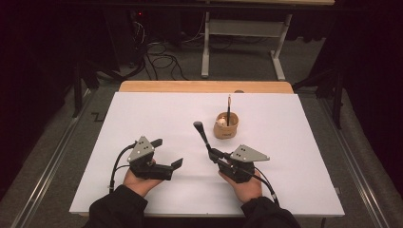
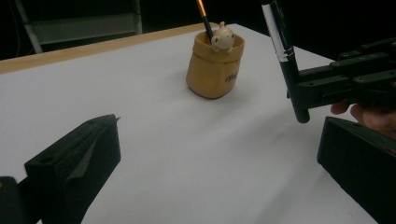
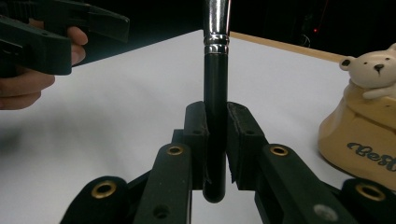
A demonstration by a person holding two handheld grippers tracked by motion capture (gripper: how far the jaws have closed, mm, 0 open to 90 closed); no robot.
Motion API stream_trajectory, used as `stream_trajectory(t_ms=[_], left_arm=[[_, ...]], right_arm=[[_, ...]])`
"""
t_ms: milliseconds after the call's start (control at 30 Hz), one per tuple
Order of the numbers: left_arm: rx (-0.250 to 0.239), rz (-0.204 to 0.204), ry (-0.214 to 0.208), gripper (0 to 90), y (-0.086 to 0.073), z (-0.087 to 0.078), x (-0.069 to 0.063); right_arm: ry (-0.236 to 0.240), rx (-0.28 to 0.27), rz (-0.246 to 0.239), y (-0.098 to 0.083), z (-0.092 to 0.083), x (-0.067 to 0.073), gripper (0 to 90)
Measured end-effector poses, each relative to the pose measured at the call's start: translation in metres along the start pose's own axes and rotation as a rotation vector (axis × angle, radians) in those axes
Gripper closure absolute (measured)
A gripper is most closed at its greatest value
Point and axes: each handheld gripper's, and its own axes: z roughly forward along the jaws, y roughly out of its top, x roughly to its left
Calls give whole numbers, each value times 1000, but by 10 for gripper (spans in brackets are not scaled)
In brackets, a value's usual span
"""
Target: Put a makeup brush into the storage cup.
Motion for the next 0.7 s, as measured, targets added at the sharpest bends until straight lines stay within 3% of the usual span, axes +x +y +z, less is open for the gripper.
stream_trajectory(t_ms=[300,533,700], left_arm=[[-11,14,-30,2,19,18,-9],[-36,-44,-66,4,23,34,-12],[-44,-47,-82,6,20,39,-18]], right_arm=[[-23,-12,9,0,-5,-5,806],[-26,-12,11,0,-6,-8,806],[-29,-11,11,-1,-6,-7,806]])
